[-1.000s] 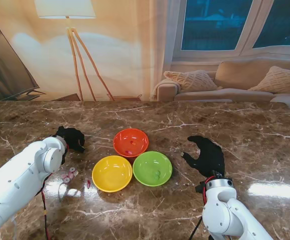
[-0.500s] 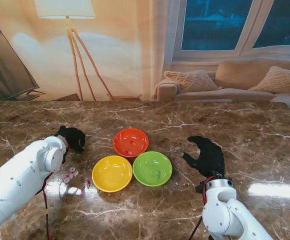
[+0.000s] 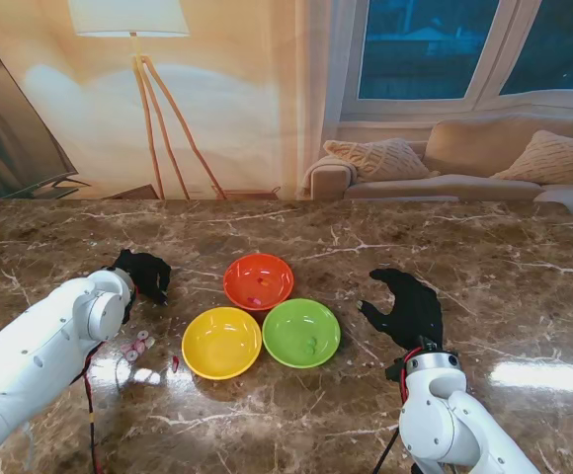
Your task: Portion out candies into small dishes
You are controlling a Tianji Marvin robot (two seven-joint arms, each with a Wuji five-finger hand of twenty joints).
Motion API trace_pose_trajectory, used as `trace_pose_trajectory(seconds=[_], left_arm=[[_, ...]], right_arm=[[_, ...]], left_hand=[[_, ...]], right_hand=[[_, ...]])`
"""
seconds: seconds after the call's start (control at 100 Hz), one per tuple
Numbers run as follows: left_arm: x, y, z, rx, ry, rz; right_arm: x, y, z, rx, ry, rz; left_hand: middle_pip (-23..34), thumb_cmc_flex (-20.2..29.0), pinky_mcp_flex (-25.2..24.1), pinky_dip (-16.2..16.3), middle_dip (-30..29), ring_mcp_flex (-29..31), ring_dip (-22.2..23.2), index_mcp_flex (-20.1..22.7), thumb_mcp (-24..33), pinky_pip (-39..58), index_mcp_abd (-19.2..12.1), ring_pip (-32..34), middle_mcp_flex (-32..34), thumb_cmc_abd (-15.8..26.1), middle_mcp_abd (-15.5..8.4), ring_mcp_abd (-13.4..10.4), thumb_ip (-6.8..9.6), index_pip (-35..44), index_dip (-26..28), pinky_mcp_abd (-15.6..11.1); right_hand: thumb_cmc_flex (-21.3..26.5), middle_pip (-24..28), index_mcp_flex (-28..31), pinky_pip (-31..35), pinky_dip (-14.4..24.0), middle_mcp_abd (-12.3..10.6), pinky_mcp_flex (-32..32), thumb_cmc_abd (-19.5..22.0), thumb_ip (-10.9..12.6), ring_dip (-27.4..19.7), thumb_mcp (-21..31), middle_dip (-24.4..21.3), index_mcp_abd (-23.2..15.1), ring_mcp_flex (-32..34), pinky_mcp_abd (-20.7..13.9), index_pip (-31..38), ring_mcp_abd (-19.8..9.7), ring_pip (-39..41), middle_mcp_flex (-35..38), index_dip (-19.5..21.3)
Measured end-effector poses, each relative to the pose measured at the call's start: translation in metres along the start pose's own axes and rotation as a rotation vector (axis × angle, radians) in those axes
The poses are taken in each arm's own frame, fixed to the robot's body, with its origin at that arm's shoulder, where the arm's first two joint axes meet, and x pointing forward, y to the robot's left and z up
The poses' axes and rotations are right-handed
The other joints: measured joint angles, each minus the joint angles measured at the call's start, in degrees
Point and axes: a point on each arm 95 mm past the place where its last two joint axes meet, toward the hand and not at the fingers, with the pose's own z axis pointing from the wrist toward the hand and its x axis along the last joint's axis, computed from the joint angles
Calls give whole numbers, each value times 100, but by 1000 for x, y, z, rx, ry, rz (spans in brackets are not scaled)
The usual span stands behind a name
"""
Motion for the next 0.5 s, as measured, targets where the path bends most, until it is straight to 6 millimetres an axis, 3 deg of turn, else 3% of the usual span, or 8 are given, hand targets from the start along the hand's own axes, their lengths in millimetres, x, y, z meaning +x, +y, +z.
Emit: trace_pose_trajectory(seconds=[0.5], left_arm=[[-2, 1, -7, 20, 5, -11]], right_arm=[[0, 0, 0, 0, 0, 0]], left_hand=[[-70, 112, 6, -5, 81, 18, 1, 61, -1, 21, -1, 29, 202, 6, -4, -2, 0, -45, -288, 0]], right_hand=[[0, 0, 0, 0, 1, 0, 0, 0, 0, 0, 0, 0, 0, 0, 0, 0, 0, 0, -2, 0]])
